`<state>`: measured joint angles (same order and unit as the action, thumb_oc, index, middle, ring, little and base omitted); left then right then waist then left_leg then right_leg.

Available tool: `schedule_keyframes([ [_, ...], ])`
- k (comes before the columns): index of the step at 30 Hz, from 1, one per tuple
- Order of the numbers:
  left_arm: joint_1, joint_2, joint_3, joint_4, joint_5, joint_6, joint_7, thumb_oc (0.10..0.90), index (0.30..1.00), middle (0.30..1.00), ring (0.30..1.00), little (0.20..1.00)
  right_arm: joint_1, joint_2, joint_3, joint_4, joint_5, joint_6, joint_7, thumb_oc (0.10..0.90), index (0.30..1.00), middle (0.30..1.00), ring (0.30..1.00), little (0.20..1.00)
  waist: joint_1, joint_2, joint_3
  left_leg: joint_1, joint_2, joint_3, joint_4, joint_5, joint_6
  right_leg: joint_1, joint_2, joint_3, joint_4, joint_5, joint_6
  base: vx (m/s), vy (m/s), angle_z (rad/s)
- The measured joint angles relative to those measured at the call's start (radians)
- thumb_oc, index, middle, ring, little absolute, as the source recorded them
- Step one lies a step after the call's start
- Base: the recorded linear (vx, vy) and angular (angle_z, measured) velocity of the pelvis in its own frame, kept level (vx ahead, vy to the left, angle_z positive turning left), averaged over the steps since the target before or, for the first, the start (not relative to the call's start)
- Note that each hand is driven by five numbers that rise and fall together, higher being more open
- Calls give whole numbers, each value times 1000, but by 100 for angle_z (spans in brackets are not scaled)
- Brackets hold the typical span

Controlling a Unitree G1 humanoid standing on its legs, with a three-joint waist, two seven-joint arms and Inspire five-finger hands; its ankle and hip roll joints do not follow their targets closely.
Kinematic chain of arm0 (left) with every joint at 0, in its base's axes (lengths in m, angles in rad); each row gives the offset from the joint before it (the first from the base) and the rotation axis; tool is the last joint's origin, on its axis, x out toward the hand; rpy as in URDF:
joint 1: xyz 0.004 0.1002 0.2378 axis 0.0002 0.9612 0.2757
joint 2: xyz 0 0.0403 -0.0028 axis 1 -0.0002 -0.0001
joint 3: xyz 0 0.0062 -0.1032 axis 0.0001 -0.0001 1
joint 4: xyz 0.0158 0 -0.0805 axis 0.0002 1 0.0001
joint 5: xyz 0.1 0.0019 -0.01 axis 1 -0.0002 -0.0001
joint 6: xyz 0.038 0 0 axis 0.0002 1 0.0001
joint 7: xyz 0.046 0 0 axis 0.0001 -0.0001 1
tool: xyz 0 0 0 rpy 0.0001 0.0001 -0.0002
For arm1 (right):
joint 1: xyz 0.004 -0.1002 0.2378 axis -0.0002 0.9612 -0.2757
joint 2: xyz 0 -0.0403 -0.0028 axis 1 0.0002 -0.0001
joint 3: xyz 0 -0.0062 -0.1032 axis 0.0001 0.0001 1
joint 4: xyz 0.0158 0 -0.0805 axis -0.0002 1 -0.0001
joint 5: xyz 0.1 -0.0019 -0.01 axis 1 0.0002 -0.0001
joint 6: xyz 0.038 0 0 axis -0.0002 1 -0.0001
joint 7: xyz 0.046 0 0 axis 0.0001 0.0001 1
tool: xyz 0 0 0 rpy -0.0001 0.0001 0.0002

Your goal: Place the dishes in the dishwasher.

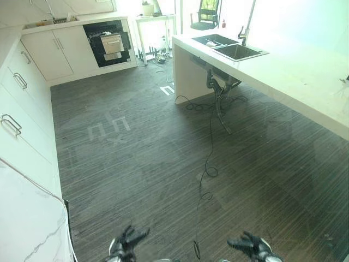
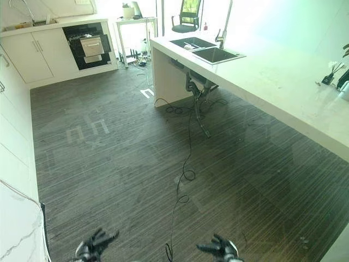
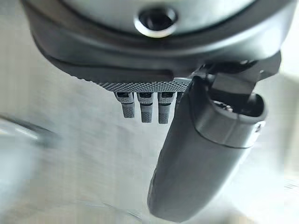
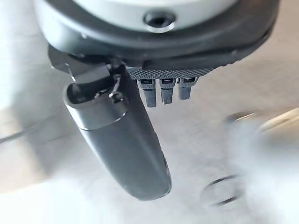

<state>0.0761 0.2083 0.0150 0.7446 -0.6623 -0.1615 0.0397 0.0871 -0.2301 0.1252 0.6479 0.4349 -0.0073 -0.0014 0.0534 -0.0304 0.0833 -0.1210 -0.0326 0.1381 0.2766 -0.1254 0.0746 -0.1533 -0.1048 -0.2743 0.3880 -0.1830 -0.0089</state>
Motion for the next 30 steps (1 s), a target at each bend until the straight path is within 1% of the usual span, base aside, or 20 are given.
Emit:
schedule_keyframes([
  [2, 35, 3, 0, -147, -1, -30, -1, 800, 900, 900, 900, 900, 56, -1, 12, -217, 1, -18, -9, 800, 900, 900, 900, 900, -4, -8, 5, -1, 1, -6, -4, 4, -5, -1, 3, -6, -5, -2, -5, 13, -102, 9],
  [6, 40, 6, 14, -228, -29, -86, -4, 800, 900, 900, 900, 900, -3, -10, 17, -282, -29, -52, -12, 800, 900, 900, 900, 900, -13, -27, 15, 4, 10, 9, -13, 8, -22, -10, 10, 3, 12, -15, -19, 27, -175, -8],
  [7, 61, 43, 12, -300, -59, -87, -1, 800, 900, 900, 900, 900, -6, -42, 44, -293, -84, -48, -14, 800, 900, 900, 900, 900, -12, -77, 76, 8, -2, 40, 10, 61, -98, -15, 24, 51, 36, -43, -51, 16, -155, 11],
  [8, 60, 66, 7, -328, -71, -87, -2, 800, 900, 900, 900, 900, -3, -60, 57, -295, -91, -47, -12, 800, 900, 900, 900, 900, -23, -110, 113, -21, -9, 47, 71, 103, -148, -13, 5, 77, 40, -39, -60, 46, -45, 22],
  [9, 55, 66, 5, -344, -82, -89, -3, 800, 900, 900, 900, 900, 4, -80, 56, -293, -116, -47, -12, 800, 900, 900, 900, 900, -15, -113, 135, -85, 4, 53, 179, 137, -171, -13, 0, 74, 33, -36, -69, 163, 84, 26],
  [10, 57, 61, 2, -362, -82, -89, -2, 800, 900, 900, 900, 900, -3, -109, 51, -293, -122, -47, -6, 800, 900, 900, 900, 900, -17, -91, 155, -149, 37, 57, 271, 128, -157, -4, 17, 65, 28, -22, -66, 199, 151, 11],
  [11, 55, 51, -3, -377, -81, -92, -2, 800, 900, 900, 900, 900, -7, -123, 34, -294, -123, -47, -2, 800, 900, 900, 900, 900, -24, -55, 174, -167, 72, 85, 227, 107, -149, -3, 38, 55, 22, -26, -61, 268, 232, 9],
  [13, 52, 23, -25, -410, -79, -100, 3, 800, 900, 900, 900, 900, -11, -142, 12, -297, -123, -33, 1, 800, 900, 900, 900, 900, -22, 4, 197, -178, 131, 128, -9, 104, -148, 10, 77, 35, -34, -16, -50, 267, 205, 8],
  [14, 53, 20, -34, -433, -77, -100, 10, 800, 900, 900, 900, 900, -10, -147, 10, -300, -122, -31, 11, 800, 900, 900, 900, 900, -23, 25, 208, -205, 166, 95, -49, 114, -164, 14, 99, 28, -38, -12, -46, 359, 238, -7],
  [15, 69, 19, -43, -445, -76, -101, 15, 800, 900, 900, 900, 900, 18, -150, 8, -307, -122, -31, 39, 800, 900, 900, 900, 900, -18, 56, 215, -236, 215, -21, -52, 125, -170, 48, 147, 39, -48, -9, -45, 486, 344, -34],
  [17, 129, 19, -28, -472, -74, -107, 13, 800, 900, 900, 900, 900, 76, -161, 8, -358, -122, -50, 63, 800, 900, 900, 900, 900, -13, 61, 214, -247, 223, -9, -14, 127, -163, 82, 149, 53, -72, -21, -63, 481, 366, -47],
  [19, 132, 22, -25, -472, -67, -106, 13, 800, 900, 900, 900, 900, 86, -174, 6, -366, -122, -50, 67, 800, 900, 900, 900, 900, -22, 66, 210, -214, 216, 45, -10, 122, -147, 104, 147, 60, -72, -31, -55, 265, 205, -11],
  [22, 103, 25, -25, -473, -44, -107, 9, 800, 900, 900, 900, 900, 89, -176, -9, -373, -121, -50, 66, 800, 900, 900, 900, 900, -19, 63, 195, -164, 171, 52, -18, 133, -125, 125, 138, 71, -64, -58, -50, 276, 186, -3],
  [24, 69, 50, -30, -473, -14, -102, -11, 800, 900, 900, 900, 900, 84, -165, -7, -398, -121, -50, 63, 800, 900, 900, 900, 900, -11, 38, 175, -150, 123, 48, -14, 143, -97, 155, 101, 79, -56, -80, -31, 353, 255, 1],
  [25, 36, 56, -38, -477, 20, -95, -27, 800, 900, 900, 900, 900, 81, -166, -1, -418, -121, -48, 53, 800, 900, 900, 900, 900, 1, 31, 163, -106, 76, 46, -29, 164, -44, 225, 72, 71, -93, -92, 10, 434, 359, 20],
  [26, 21, 64, -56, -481, 21, -94, -36, 800, 900, 900, 900, 900, 63, -157, 16, -422, -121, -43, 41, 800, 900, 900, 900, 900, 3, 27, 143, -54, 47, 41, -36, 133, 5, 258, 32, 42, -58, -74, 63, 439, 446, 43],
  [27, 10, 70, -72, -505, 32, -86, -53, 800, 900, 900, 900, 900, 62, -131, 20, -473, -118, -39, 35, 800, 900, 900, 900, 900, -1, 42, 123, -10, 27, 26, -36, 98, 32, 238, -9, 5, 76, -21, 89, 391, 466, 49],
  [28, 4, 78, -70, -532, 53, -85, -54, 800, 900, 900, 900, 900, 66, -80, 20, -529, -114, -39, 36, 800, 900, 900, 900, 900, -6, 39, 114, -2, -10, 28, 19, 30, 62, 165, -53, 27, 276, 25, 103, 401, 435, 61],
  [29, 19, 96, -80, -531, 91, -84, -48, 800, 900, 900, 900, 900, 72, -12, 19, -574, -107, -56, 51, 800, 900, 900, 900, 900, -28, 49, 107, 6, -54, 30, 162, -105, 120, -73, -158, 120, 798, 273, 132, 384, 142, 27],
  [30, 35, 102, -105, -514, 125, -82, -33, 800, 900, 900, 900, 900, 71, -17, 46, -562, -104, -59, 59, 800, 900, 900, 900, 900, -33, 77, 92, 12, -64, 38, 189, -146, 139, -228, -179, 136, 963, 271, 112, 447, -88, 6],
])
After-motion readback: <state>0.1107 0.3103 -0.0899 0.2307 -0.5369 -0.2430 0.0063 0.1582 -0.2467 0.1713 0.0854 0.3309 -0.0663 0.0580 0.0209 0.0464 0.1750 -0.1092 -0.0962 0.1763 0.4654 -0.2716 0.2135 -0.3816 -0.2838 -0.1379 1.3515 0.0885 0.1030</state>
